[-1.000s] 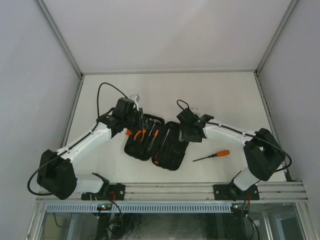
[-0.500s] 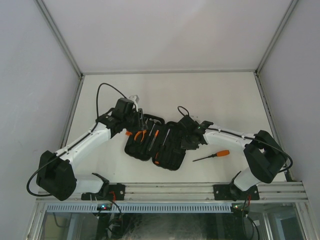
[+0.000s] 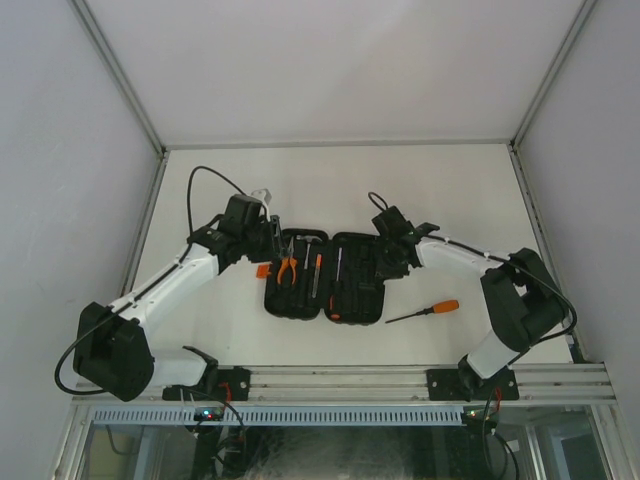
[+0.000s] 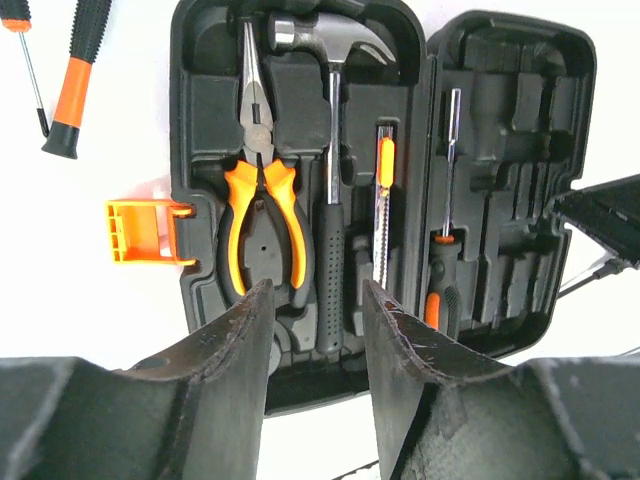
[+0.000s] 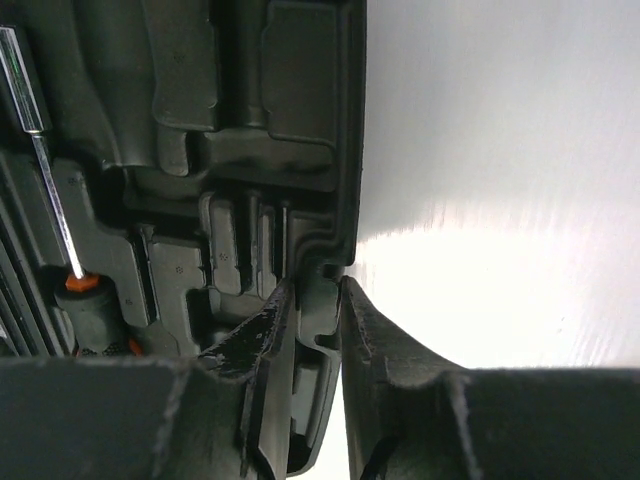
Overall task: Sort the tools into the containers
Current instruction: Adjust the storage box at the center of the board.
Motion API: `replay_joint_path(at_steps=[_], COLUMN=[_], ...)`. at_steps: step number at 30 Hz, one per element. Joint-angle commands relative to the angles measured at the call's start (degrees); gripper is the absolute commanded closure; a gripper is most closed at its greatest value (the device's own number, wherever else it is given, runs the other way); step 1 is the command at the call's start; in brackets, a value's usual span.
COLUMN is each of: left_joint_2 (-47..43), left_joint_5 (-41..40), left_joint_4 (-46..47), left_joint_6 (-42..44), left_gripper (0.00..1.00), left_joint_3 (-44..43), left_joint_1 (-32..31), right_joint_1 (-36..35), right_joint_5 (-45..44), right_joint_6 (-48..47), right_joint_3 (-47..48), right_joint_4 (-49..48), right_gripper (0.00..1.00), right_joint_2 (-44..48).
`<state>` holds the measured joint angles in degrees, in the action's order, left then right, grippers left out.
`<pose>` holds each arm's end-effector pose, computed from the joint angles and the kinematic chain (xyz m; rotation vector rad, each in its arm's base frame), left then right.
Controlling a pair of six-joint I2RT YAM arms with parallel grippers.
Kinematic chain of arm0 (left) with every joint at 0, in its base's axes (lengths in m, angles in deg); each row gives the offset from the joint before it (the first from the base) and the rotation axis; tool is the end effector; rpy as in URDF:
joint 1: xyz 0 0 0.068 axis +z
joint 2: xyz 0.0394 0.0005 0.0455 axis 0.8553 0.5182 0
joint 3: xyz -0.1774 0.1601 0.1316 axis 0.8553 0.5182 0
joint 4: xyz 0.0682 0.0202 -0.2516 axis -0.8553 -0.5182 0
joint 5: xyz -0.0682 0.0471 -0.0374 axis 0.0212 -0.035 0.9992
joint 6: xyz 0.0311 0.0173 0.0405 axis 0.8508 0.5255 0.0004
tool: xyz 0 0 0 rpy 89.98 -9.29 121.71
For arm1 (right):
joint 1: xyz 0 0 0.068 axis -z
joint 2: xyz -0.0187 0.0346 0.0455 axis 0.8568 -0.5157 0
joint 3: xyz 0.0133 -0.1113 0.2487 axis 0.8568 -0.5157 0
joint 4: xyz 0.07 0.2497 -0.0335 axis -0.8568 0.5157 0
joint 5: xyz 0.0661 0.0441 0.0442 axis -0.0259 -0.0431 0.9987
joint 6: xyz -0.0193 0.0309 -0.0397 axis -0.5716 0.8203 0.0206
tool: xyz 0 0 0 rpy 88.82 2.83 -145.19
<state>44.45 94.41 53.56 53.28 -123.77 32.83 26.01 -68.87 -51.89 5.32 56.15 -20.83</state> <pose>0.2419 -0.1211 0.2556 -0.0438 2.5039 -0.5270 0.2506 0.1602 0.1762 0.1349 2.7965 0.2446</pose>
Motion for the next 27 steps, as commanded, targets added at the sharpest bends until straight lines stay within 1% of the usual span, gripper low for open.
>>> replay_joint_path(at_steps=[1,4,8,11,15,20,24,27], left_joint_2=[-0.2,-0.2,-0.6,-1.1,-1.2,-1.2,-0.9,-0.4], left_joint_5=[0.9,0.8,0.5,0.4,0.5,1.2,1.7,2.3], left_joint_4=[0.1,-0.2,-0.3,0.1,0.2,0.3,0.3,0.3], left_joint_6=[0.9,1.0,1.0,1.3,1.6,1.7,1.7,1.7], left_gripper=[0.55,0.55,0.54,0.53,0.52,0.51,0.51,0.50], left_joint_3=[-2.5,-2.8,-2.6,-2.2,-2.5,-2.7,-2.9,-3.2], left_joint_1=[0.3,0.5,0.9,1.1,1.4,1.9,2.2,2.3], right_joint_1=[2.6,4.5,6.5,7.4,8.2,10.3,11.0,10.3], right_joint_5=[-0.4,-0.4,-1.8,-3.2,-4.2,-6.5,-11.8,-14.7], right_joint_6=[-7.1,-8.3,-9.0,-9.1,-7.1,1.5,12.4,21.9], right_joint_3=[3.5,5.4,5.7,4.7,2.5,-1.8,-6.3,-8.7], right_joint_4=[-3.1,-3.2,-2.2,-1.2,0.7,6.2,11.0,15.4], right_gripper=[0.78,0.69,0.54,0.49,0.46,0.45,0.44,0.45], right_joint_2=[-3.3,-3.6,0.0,4.0,9.9,16.4,21.9,25.3])
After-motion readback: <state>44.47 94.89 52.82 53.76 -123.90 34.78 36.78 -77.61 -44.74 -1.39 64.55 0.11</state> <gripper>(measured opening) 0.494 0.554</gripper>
